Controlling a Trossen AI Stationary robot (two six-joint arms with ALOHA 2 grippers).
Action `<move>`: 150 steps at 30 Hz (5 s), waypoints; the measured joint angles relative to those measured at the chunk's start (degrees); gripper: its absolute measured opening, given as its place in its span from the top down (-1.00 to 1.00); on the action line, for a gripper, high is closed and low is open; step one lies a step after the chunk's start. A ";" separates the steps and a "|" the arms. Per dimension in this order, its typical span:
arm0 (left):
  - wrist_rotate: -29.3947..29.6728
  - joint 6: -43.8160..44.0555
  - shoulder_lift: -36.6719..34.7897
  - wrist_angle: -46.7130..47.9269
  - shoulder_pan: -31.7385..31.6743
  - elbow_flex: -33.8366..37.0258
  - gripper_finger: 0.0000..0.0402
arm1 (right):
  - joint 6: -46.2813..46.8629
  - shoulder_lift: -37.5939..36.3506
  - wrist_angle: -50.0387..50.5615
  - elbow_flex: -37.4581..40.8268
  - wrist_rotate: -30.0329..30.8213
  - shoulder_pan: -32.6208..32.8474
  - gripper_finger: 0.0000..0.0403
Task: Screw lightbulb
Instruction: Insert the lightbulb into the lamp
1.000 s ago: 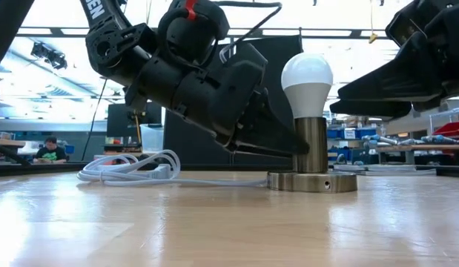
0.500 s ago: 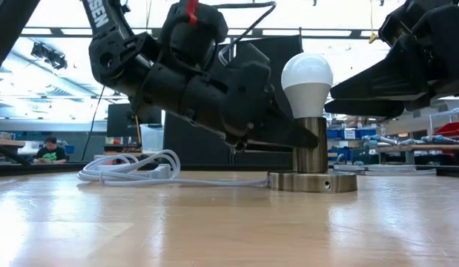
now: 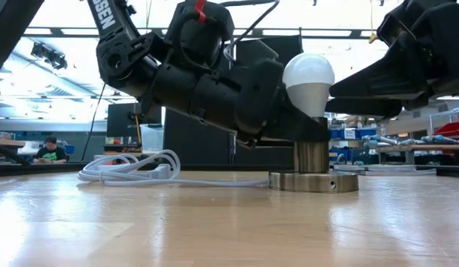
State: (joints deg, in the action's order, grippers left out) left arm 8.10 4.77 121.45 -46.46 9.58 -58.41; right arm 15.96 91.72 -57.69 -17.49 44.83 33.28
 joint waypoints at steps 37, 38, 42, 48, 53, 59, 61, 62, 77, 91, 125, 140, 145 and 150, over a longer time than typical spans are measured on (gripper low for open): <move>-21.22 -1.86 -0.24 3.87 -0.91 -0.13 0.04 | -15.36 0.23 -1.98 -2.53 -49.72 -18.14 -0.47; -21.50 -1.86 -0.23 3.78 -0.99 -0.11 0.04 | -15.86 0.95 -2.02 -3.09 -50.33 -18.35 -0.47; -22.38 -1.79 -0.20 3.35 -1.36 -0.06 0.04 | -15.99 5.09 -4.44 -4.83 -52.07 -18.86 -0.47; -22.28 -1.63 -0.12 3.15 -1.33 -0.02 0.04 | -15.56 9.84 -12.23 -5.10 -52.18 -18.35 -0.46; -22.03 -1.59 -0.11 3.17 -1.33 -0.02 0.04 | -15.18 11.55 -12.97 -5.87 -52.29 -18.29 -0.33; -21.92 -1.56 -0.09 3.13 -1.33 -0.02 0.04 | -15.10 12.00 -12.98 -6.00 -52.29 -18.29 -0.02; -21.93 -1.33 -0.09 3.12 -1.33 -0.01 0.04 | -15.01 12.01 -12.68 -5.98 -52.32 -18.29 0.05; -21.94 -1.33 -0.09 3.10 -1.33 -0.02 0.04 | -14.70 12.00 -12.59 -5.97 -52.38 -18.29 0.07; -18.92 -0.47 -0.11 4.24 -1.19 -0.04 0.04 | -10.31 11.96 -12.11 -5.93 -45.81 -15.40 0.11; -17.86 -0.42 -0.09 4.64 -1.16 0.09 0.04 | -4.89 11.67 -4.69 -9.20 -21.40 -5.54 0.10; -13.69 -0.90 -0.07 4.85 -0.85 -0.07 0.04 | 19.79 12.33 23.60 -22.89 11.04 2.86 0.10; -13.31 -1.79 0.07 4.85 -0.85 0.02 0.04 | 10.69 9.84 19.24 -18.54 0.42 2.34 -0.61; -13.15 -1.51 0.07 4.85 -0.95 0.03 0.04 | 3.96 3.87 19.67 -13.23 -5.39 1.23 -0.69; -13.04 -1.51 0.07 4.87 -0.79 0.04 0.04 | -3.76 -1.09 17.26 -7.70 -16.27 -2.19 -0.64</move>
State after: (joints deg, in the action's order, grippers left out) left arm -4.94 3.27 121.51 -41.59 8.80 -58.37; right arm 12.20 90.64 -40.42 -25.18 28.56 31.09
